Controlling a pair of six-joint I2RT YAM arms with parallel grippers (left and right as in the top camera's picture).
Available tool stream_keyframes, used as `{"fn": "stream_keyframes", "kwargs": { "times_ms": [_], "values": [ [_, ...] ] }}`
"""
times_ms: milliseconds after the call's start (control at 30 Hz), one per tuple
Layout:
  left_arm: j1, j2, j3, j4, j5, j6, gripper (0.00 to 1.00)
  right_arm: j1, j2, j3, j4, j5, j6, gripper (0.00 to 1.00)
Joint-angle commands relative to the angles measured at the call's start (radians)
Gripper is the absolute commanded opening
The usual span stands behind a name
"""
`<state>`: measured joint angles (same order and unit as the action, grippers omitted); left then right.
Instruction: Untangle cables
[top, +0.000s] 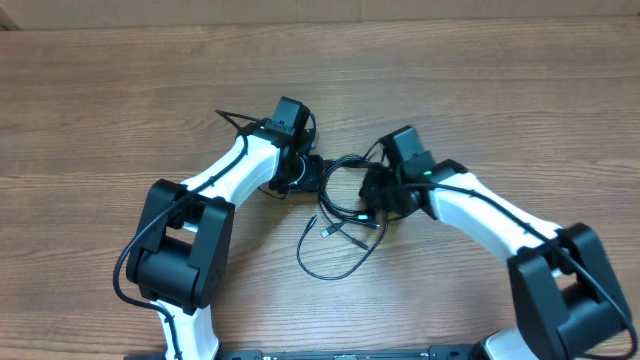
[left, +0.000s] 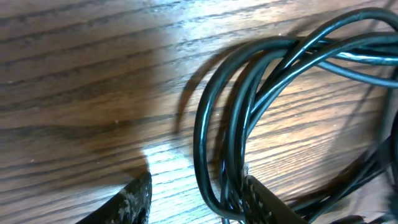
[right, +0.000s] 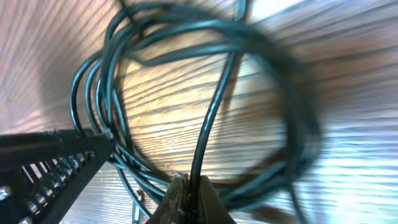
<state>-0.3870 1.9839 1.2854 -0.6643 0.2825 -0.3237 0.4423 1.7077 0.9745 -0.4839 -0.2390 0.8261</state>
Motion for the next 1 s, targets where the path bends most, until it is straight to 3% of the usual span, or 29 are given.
{"fn": "stream_keyframes", "kwargs": {
  "times_ms": [0, 233, 333, 800, 967],
  "values": [
    [-0.006, -0.009, -0.01, -0.008, -0.032, -0.016, 0.48, -0.047, -0.023, 0.006, -0.068, 0.043, -0.034, 0.04],
    [-0.006, -0.009, -0.01, -0.019, -0.059, -0.009, 0.55, -0.068, -0.023, 0.006, -0.195, 0.14, -0.098, 0.04],
    [-0.006, -0.009, -0.01, -0.024, -0.114, -0.009, 0.54, -0.068, -0.023, 0.006, -0.229, 0.158, -0.099, 0.04],
    [-0.004, -0.009, -0.002, -0.067, -0.158, 0.014, 0.57, -0.067, -0.016, -0.005, -0.249, 0.159, -0.159, 0.04],
    [-0.002, -0.01, 0.049, -0.148, -0.157, 0.092, 0.47, -0.08, -0.017, 0.016, -0.258, 0.07, -0.251, 0.04]
  ]
}}
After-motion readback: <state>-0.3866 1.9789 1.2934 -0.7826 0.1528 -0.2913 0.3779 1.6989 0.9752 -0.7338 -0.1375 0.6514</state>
